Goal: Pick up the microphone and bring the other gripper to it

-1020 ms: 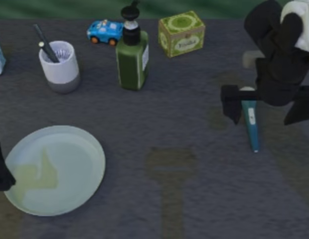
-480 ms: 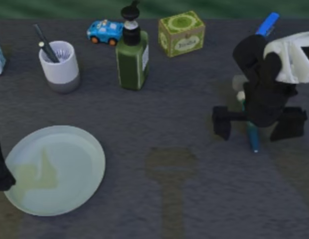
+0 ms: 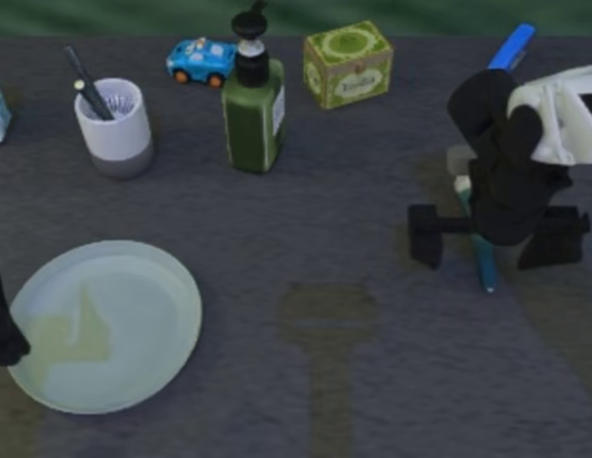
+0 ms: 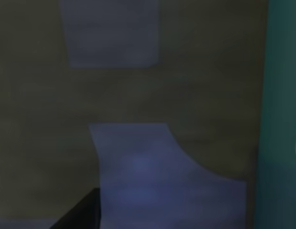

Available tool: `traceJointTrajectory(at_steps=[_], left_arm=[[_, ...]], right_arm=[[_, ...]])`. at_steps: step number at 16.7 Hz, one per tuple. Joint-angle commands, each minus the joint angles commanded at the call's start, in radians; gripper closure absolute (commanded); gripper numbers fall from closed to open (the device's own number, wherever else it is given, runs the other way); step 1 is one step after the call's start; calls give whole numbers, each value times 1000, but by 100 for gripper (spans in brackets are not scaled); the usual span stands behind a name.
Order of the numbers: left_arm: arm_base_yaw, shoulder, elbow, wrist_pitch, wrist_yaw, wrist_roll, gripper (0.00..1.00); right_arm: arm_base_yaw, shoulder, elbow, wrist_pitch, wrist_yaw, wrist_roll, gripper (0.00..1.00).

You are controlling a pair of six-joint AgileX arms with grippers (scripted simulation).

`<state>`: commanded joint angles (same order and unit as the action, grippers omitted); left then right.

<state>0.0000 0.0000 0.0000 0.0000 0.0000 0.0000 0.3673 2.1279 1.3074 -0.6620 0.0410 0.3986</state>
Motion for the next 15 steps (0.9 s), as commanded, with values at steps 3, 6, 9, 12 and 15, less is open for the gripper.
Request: traceJointTrajectory(at_steps=[3, 6, 9, 12, 15], left_arm=[[0, 0, 0, 0, 0, 0, 0], [0, 0, 0, 0, 0, 0, 0], [0, 0, 0, 0, 0, 0, 0], [0, 0, 0, 0, 0, 0, 0], [0, 0, 0, 0, 0, 0, 0]], right_arm=[[0, 0, 0, 0, 0, 0, 30], [0, 0, 0, 0, 0, 0, 53], [0, 0, 0, 0, 0, 0, 75], [0, 0, 0, 0, 0, 0, 98], [0, 0, 0, 0, 0, 0, 100]])
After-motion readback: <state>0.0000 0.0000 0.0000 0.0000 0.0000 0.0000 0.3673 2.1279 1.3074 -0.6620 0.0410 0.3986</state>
